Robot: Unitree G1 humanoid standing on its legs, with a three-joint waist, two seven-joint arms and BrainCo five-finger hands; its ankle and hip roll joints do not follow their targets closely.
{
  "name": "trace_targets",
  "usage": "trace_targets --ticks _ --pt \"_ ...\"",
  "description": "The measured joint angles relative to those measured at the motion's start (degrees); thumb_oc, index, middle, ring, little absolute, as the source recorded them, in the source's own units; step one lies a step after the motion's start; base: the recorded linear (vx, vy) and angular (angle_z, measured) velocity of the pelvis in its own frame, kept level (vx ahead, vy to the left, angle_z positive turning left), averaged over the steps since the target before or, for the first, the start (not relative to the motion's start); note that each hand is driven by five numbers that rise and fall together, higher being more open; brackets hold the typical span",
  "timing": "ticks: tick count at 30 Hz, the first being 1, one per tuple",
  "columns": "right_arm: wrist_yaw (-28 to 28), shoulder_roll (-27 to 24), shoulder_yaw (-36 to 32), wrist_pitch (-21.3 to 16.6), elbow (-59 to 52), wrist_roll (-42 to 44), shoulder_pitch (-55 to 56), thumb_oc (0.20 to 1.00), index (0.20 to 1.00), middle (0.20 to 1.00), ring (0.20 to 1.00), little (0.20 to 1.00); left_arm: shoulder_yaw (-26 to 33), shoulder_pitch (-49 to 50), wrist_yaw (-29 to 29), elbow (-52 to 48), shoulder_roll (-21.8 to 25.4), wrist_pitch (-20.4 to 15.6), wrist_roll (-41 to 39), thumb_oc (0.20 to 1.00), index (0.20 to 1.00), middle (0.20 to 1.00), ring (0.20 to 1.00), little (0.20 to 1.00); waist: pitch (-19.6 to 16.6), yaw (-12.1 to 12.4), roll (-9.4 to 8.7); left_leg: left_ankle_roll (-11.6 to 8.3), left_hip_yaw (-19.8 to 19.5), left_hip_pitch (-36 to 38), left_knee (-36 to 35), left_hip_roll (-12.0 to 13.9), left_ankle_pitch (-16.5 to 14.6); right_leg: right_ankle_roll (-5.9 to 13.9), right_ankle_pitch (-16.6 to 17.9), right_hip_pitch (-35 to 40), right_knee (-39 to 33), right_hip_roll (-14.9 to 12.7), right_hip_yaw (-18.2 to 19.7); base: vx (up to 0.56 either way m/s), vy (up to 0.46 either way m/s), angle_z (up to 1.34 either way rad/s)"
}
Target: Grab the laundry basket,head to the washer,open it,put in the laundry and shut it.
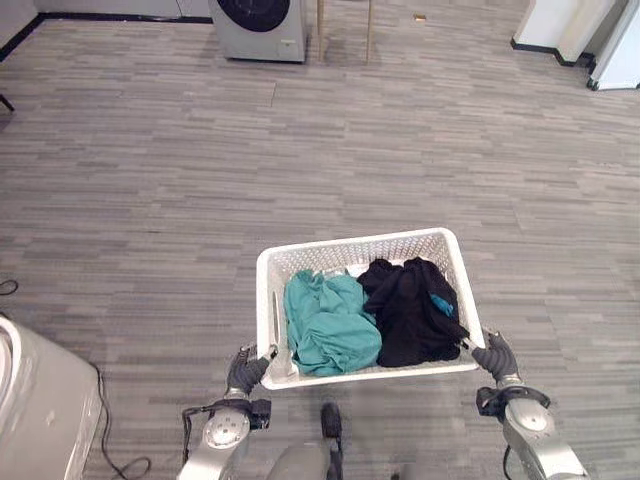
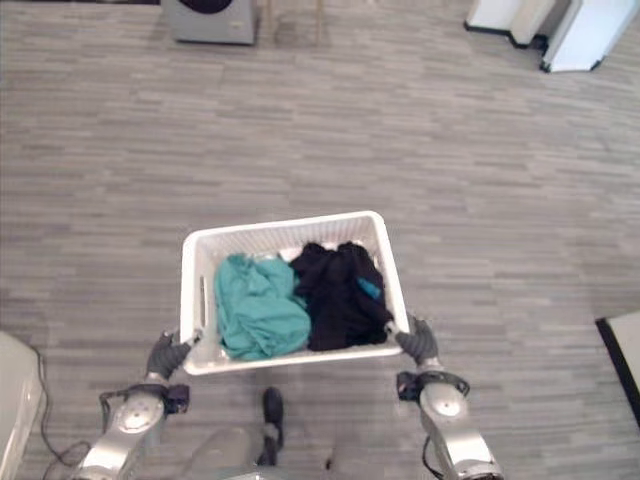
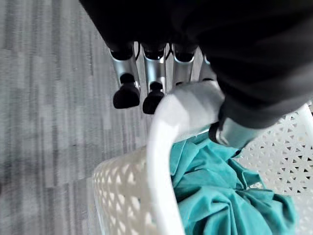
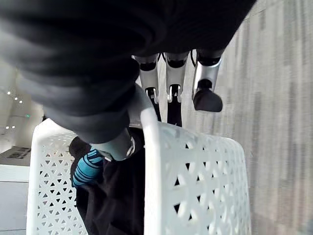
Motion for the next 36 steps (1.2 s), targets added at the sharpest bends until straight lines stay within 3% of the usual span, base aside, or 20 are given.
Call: trace_targets --ticks 1,2,4,5,7,10,11,14,15,16,17,20,21,22,25,29,30,33,35,36 --pt "0.0 0.2 0.1 0.0 -0.1 -0.1 -1.2 0.2 0.2 0.2 0.2 0.2 0.5 0.1 0.0 0.0 0.4 0.0 0.0 0.2 0.2 0.2 0.2 0.2 0.4 -0.2 1.43 -0.69 0.8 1.1 -0.5 0.7 1.3 -0.35 -0.1 -2.8 -3.5 0.6 -2.3 0.55 0.039 -0.21" --pt "0.0 -0.5 0.8 -0.1 -0.9 -0.1 -1.7 0.2 0.2 0.2 0.2 0.2 0.7 0.1 -0.1 -0.5 0.4 -0.5 0.0 0.2 0.2 0.2 0.2 0.2 0.5 -1.3 2.48 -2.16 -0.2 3.2 -1.1 0.8 -1.3 -0.5 0.5 -7.9 -12.2 1.7 -4.1 0.35 -0.001 0.05" --pt "0.1 -0.7 0.9 -0.1 -0.9 0.0 -1.3 0.2 0.2 0.2 0.2 0.2 1.1 0.3 -0.3 -0.6 0.9 -0.6 0.0 0.2 0.2 0.2 0.2 0.2 0.7 -2.7 2.73 -2.66 -0.3 5.7 -1.4 0.1 -1.7 -0.72 3.7 -11.9 -20.5 1.9 -4.8 0.62 -0.069 0.53" --pt "0.2 -1.0 0.6 -0.3 -0.8 0.0 0.6 0.2 0.2 0.2 0.2 0.2 1.4 0.9 -0.5 -0.7 0.0 -1.0 0.0 0.2 0.2 0.2 0.2 0.2 0.0 -4.5 2.79 -4.12 -0.3 6.8 -0.6 0.2 -6.2 0.13 7.5 -14.8 -28.5 2.5 -6.7 0.86 -0.102 0.73" --pt "0.3 -0.4 0.6 -0.2 -0.1 0.0 1.9 0.2 0.2 0.2 0.2 0.2 1.3 2.0 -0.6 0.3 -0.6 -0.8 0.1 0.2 0.2 0.2 0.2 0.2 -0.1 -4.3 2.35 -5.04 -0.5 11.2 -0.4 0.0 -9.2 0.75 11.1 -15.3 -42.2 4.0 -8.0 0.58 -0.097 0.38" --pt "0.6 -0.2 0.0 0.2 1.6 0.0 4.3 0.2 0.2 0.2 0.2 0.2 -0.5 3.4 -0.6 2.2 -1.8 -0.1 0.3 0.2 0.2 0.2 0.2 0.2 -0.2 -5.0 2.07 -7.48 -2.8 18.2 -0.9 -0.3 -11.4 -1.33 14.0 -12.8 -40.4 3.9 -5.8 0.57 -0.166 0.52" --pt "1.1 0.0 -1.2 0.1 2.6 0.0 5.8 0.2 0.2 0.2 0.2 0.2 -1.3 3.0 -0.7 3.2 -2.6 0.1 0.6 0.2 0.2 0.2 0.2 0.2 -0.2 -5.4 2.78 -9.18 -5.2 19.8 1.3 0.8 -12.4 -3.18 19.3 -11.2 -38.6 4.4 -2.9 0.45 -0.228 1.28" --pt "2.4 -1.3 -2.3 0.2 5.1 0.0 6.6 0.2 0.2 0.2 0.2 0.2 -2.8 2.8 -0.9 3.9 -3.9 0.6 0.7 0.2 0.2 0.2 0.2 0.2 -1.0 -6.2 2.8 -12.45 -6.3 12.2 23.8 3.8 -10.9 -8.53 25.8 -6.9 -37.1 5.6 -1.3 0.3 -0.188 0.73" --pt "2.6 -2.0 -2.3 0.2 5.0 0.0 6.1 0.2 0.2 0.2 0.2 0.2 -2.9 3.0 -0.8 3.9 -4.2 0.6 0.7 0.2 0.2 0.2 0.2 0.2 -1.3 -5.8 3.41 -13.34 -6.4 8.0 31.2 5.5 -8.9 -9.34 25.1 -5.7 -38.3 6.8 -1.6 0.37 -0.141 -0.13" --pt "2.6 -2.2 -2.7 0.1 4.3 0.0 4.0 0.2 0.2 0.2 0.2 0.2 -2.8 1.8 -0.9 3.7 -3.7 0.6 0.6 0.2 0.2 0.2 0.2 0.2 -0.8 -3.9 2.32 -13.43 -4.6 -0.2 40.2 6.9 -11.6 -10.88 24.4 -2.5 -42.1 7.7 -0.8 0.44 -0.109 -0.06" --pt "2.6 -2.1 -3.2 0.0 4.2 0.0 2.9 0.2 0.2 0.2 0.2 0.2 -2.8 0.9 -1.1 3.6 -3.4 0.6 0.6 0.2 0.2 0.2 0.2 0.2 -0.2 -3.9 1.34 -13.2 -4.2 -2.7 39.4 6.7 -13.0 -11.36 23.9 -0.9 -43.2 7.5 -0.8 0.57 -0.115 -0.04" --pt "2.6 -1.8 -3.7 0.1 3.7 0.0 2.0 0.2 0.2 0.2 0.2 0.2 -2.5 -0.4 -1.3 3.0 -3.1 0.6 0.6 0.2 0.2 0.2 0.2 0.2 1.2 -2.9 -1.29 -10.73 -3.1 -6.1 28.0 4.4 -13.6 -10.76 23.5 5.8 -46.9 7.3 -0.8 0.46 -0.002 -0.05" --pt "2.5 -1.9 -3.2 -0.9 2.6 0.0 1.5 0.2 0.2 0.2 0.2 0.2 -1.8 0.5 -1.3 1.4 -2.5 0.4 0.6 0.2 0.2 0.2 0.2 0.2 0.8 -3.0 -1.23 -10.61 -2.1 -10.1 13.1 3.4 -8.8 -9.37 19.2 11.3 -48.5 8.7 -1.0 0.5 0.037 -0.24" --pt "2.4 -2.2 -3.4 -1.5 2.6 0.1 1.6 0.2 0.2 0.2 0.2 0.2 -1.8 0.3 -1.4 1.0 -2.5 0.3 0.6 0.2 0.2 0.2 0.2 0.2 0.7 -3.2 -0.26 -10.58 -1.6 -11.5 8.6 4.0 -5.6 -9.27 18.7 12.8 -48.4 10.0 -1.5 0.49 0.043 -0.38" --pt "2.4 -2.3 -3.1 -1.5 2.8 0.1 1.0 0.2 0.2 0.2 0.2 0.2 -1.3 0.7 -1.7 0.5 -2.5 0.3 0.6 0.2 0.2 0.2 0.2 0.2 -0.1 -3.0 1.43 -11.33 -2.0 -15.3 0.2 4.9 -0.2 -8.27 14.7 15.8 -48.3 12.3 0.5 0.52 0.066 -0.41" --pt "2.4 -2.5 -1.9 -1.1 3.3 0.0 2.4 0.2 0.2 0.2 0.2 0.2 -0.6 2.9 -2.1 1.0 -3.5 0.9 0.6 0.2 0.2 0.2 0.2 0.2 -0.1 -1.3 1.53 -7.53 -2.0 -16.3 -1.2 4.7 2.1 -6.31 9.1 25.0 -48.2 12.9 5.3 0.62 0.131 -0.65" --pt "2.2 -1.5 -1.1 -0.7 3.4 0.0 4.1 0.2 0.2 0.2 0.2 0.2 -0.3 3.2 -2.1 2.4 -3.4 1.3 0.6 0.2 0.2 0.2 0.2 0.2 -0.7 -1.2 -0.18 -5.15 0.1 -15.3 4.0 4.6 5.2 -5.56 5.4 26.2 -42.6 11.4 5.3 0.4 0.132 -0.38" --pt "2.1 -1.7 -0.4 -0.1 2.9 -0.1 5.3 0.2 0.2 0.2 0.2 0.2 -1.2 3.7 -2.3 2.3 -1.8 1.5 0.6 0.2 0.2 0.2 0.2 0.2 -2.5 -1.5 -0.6 -3.31 1.9 -11.9 4.2 4.5 7.4 -3.3 4.9 19.1 -23.7 9.5 3.0 0.38 0.121 -0.32" --pt "2.1 -1.2 -0.3 0.0 1.7 -0.1 5.9 0.2 0.2 0.2 0.2 0.2 -1.4 3.2 -2.3 2.3 -0.5 1.6 0.6 0.2 0.2 0.2 0.2 0.2 -3.0 -2.1 -2.16 -2.62 1.5 -8.1 1.9 1.6 7.7 0.3 5.1 12.2 -7.9 5.0 1.8 0.39 0.12 -0.07" --pt "2.1 -0.7 -1.2 0.1 0.9 -0.2 6.2 0.2 0.2 0.2 0.2 0.2 -1.4 2.0 -2.2 1.5 -0.3 1.5 0.6 0.2 0.2 0.2 0.2 0.2 -2.3 -2.3 -1.2 -2.27 0.1 -5.3 -0.1 0.4 5.6 0.57 3.2 7.9 -2.2 3.0 -0.9 0.42 0.081 -0.03"
